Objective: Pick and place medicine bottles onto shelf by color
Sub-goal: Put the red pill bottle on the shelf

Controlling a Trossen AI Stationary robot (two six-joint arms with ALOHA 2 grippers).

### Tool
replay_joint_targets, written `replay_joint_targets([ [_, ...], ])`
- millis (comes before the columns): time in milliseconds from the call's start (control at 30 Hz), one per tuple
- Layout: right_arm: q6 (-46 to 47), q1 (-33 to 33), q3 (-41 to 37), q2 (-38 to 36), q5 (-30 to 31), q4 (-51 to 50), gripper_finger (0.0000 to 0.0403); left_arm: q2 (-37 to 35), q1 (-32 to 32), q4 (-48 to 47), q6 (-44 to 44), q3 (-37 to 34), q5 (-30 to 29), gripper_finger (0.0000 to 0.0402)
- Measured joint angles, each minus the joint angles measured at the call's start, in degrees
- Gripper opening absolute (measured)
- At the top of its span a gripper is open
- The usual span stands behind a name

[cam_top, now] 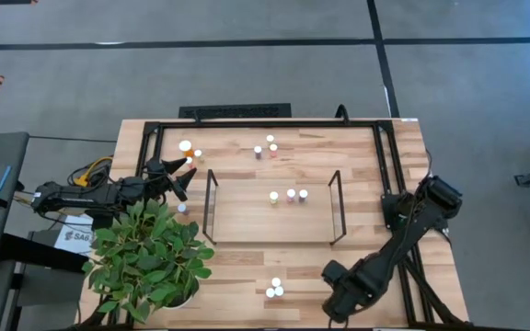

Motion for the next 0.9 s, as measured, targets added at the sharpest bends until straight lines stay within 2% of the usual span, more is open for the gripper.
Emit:
replay_joint_targets([
  [167, -4.81, -4.1, 5.75, 0.0, 0.34, -7.51, 0.0138, 0.0, 0.01, 0.0, 0.0, -0.01, 0.01, 0.0265],
  [500, -14.32, -13.89, 16.36, -0.02, 5.5, -19.81, 0.0138, 0.0, 0.0, -0.01, 0.0, -0.01, 0.0, 0.0265],
  [700, -20.66, -21.46, 17.51, -0.02, 7.72, -21.22, 0.0138, 0.0, 0.02, 0.0, 0.0, 0.0, 0.0, 0.0265],
  [900, -31.98, -29.2, 17.51, -0.02, 7.72, -21.27, 0.0138, 0.0, 0.0, -0.01, 0.0, 0.0, 0.0, 0.0265],
])
